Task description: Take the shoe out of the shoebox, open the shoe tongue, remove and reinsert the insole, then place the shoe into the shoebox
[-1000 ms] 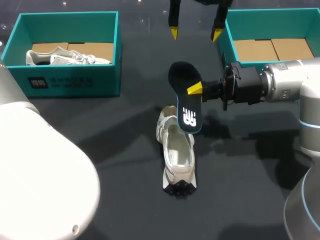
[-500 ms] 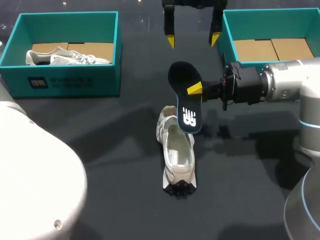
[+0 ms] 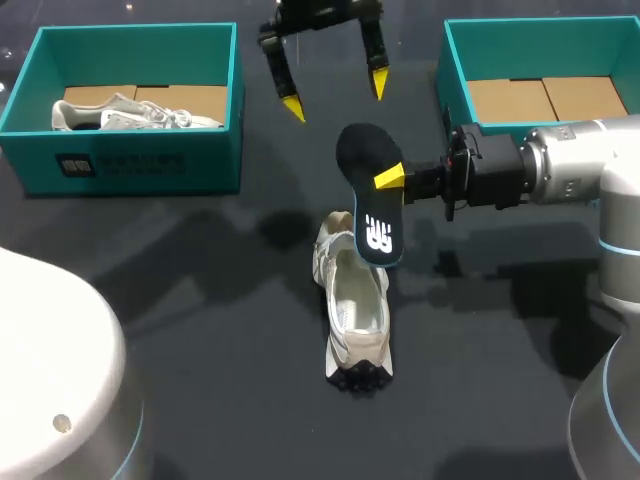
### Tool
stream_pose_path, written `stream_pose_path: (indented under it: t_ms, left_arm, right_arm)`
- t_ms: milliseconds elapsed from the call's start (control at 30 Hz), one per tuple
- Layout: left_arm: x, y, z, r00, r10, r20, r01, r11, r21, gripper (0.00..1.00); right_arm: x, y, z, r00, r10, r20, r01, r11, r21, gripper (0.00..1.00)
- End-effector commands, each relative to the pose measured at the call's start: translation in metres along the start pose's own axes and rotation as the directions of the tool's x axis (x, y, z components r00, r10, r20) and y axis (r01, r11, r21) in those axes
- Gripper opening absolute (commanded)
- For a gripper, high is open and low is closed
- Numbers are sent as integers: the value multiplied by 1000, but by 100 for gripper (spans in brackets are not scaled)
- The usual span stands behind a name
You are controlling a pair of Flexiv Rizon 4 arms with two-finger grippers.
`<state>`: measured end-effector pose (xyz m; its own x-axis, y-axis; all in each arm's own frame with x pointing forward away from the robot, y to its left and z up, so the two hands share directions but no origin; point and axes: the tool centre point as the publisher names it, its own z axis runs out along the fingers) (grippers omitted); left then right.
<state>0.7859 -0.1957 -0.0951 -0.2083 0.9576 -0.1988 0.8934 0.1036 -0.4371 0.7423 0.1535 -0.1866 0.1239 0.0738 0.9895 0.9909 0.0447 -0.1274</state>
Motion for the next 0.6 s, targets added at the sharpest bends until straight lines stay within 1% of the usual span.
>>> stream_pose_path:
  t_ms: [33, 467, 500, 533, 600]
  left_arm:
    - [12, 4, 3, 931, 4, 365, -6, 1000, 6, 100]
    - [12, 4, 3, 931, 4, 365, -6, 1000, 6, 100]
    - [16, 4, 5, 924, 3, 382, -19, 999, 37, 100]
    - [23, 5, 8, 908, 4, 420, -30, 998, 56, 100]
    - [27, 6, 13, 892, -6, 451, -8, 1000, 29, 100]
  right_arm:
    - [0, -1, 1, 1000, 0, 2, 0, 1000, -2, 0]
    - [0, -1, 1, 1000, 0, 2, 0, 1000, -2, 0]
    - [0, -1, 1, 1000, 0, 2, 0, 1000, -2, 0]
    - [0, -1, 1, 1000, 0, 2, 0, 1000, -2, 0]
    - [0, -1, 1, 1000, 0, 2, 0, 1000, -2, 0]
